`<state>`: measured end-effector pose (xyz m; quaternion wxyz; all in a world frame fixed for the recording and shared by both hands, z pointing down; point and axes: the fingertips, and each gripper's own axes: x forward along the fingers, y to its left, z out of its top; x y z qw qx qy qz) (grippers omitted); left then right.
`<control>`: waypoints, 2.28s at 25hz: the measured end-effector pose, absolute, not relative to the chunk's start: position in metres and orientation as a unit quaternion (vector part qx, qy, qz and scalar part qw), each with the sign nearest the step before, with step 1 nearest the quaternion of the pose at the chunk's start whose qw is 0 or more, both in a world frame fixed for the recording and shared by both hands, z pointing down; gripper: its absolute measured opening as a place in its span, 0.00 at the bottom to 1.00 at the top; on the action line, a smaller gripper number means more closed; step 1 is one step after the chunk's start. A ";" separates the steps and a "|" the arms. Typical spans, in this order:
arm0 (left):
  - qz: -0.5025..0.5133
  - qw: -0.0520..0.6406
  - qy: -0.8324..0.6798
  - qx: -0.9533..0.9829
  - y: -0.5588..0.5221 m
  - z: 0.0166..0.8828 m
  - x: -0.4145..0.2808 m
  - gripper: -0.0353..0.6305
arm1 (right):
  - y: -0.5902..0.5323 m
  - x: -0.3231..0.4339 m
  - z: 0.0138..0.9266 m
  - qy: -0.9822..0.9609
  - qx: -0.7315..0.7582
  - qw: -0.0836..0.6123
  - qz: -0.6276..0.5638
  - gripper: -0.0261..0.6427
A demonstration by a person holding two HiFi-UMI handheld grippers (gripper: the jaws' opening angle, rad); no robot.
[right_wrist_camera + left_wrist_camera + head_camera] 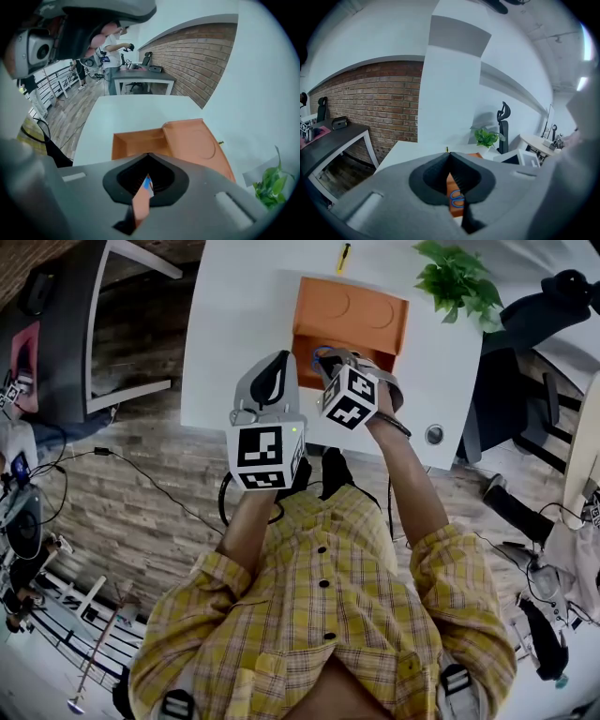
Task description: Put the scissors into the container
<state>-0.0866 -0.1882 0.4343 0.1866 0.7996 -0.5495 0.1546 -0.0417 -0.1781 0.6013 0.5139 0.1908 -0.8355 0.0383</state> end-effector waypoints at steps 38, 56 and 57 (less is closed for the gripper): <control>0.125 0.121 -0.526 0.833 -0.119 0.369 -0.034 0.06 | -0.131 0.024 0.405 -0.861 0.470 0.148 0.122 0.05; 0.099 0.083 -0.511 0.850 -0.093 0.326 -0.018 0.06 | -0.099 0.040 0.338 -0.850 0.513 0.084 0.083 0.05; 0.099 0.082 -0.510 0.851 -0.092 0.325 -0.017 0.06 | -0.098 0.040 0.336 -0.849 0.515 0.082 0.084 0.05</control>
